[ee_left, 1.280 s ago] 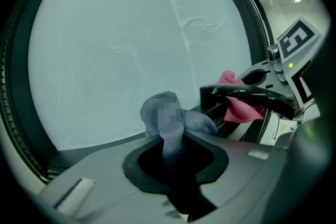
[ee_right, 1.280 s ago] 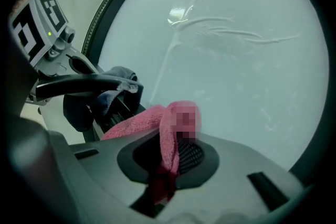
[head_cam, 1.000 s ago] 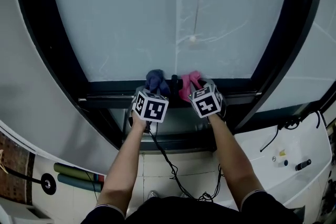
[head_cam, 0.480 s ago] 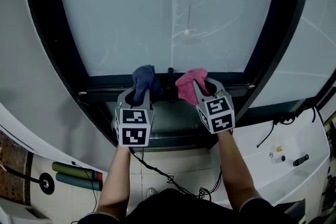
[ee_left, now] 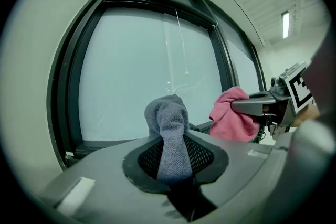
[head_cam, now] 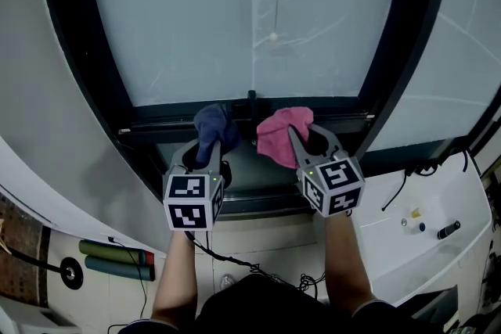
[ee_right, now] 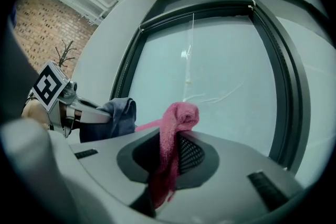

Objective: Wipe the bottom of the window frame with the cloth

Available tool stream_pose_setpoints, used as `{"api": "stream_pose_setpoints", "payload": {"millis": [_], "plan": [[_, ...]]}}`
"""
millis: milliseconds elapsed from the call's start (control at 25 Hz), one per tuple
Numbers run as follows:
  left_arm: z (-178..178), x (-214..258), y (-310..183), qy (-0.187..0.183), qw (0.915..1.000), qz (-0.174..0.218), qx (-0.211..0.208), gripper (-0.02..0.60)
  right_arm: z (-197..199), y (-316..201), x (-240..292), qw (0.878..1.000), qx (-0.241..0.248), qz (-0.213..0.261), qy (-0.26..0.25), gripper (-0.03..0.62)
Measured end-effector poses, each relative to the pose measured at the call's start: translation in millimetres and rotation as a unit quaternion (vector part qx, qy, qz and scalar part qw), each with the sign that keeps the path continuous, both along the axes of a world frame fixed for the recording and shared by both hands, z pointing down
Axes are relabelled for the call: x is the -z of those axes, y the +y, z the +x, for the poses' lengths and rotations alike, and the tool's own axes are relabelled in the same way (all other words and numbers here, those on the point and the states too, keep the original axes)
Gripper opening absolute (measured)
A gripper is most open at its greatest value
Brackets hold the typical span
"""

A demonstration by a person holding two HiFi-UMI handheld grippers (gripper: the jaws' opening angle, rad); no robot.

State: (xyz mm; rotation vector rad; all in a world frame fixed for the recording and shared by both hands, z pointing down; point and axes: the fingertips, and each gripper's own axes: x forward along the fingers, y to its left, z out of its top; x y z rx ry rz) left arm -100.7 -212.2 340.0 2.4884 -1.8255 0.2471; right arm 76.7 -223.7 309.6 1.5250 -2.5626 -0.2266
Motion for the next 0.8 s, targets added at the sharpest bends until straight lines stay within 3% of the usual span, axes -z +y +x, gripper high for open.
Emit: {"api": "stream_pose_setpoints", "payload": {"millis": [280,440,800], "plan": [[4.1,1.6,2.1,0.003,1.0000,0.003,-0.008,0.077,-0.2,2.0,-7.0,1.000,-0.003,-0.009,0.002,0.055],[4.6,0.9,2.9,-0.020,0.9998,0.003,-0.007,0.077,-0.7,1.3,-7.0,1.000,-0.004,-0.010,0.004,0.055],[3.5,7.3,3.0,-0.011,0.9999,0.009,-0.004,0.077,-1.7,1.5,-5.3,1.000,-0.001,-0.009,0.006,0.056]]}}
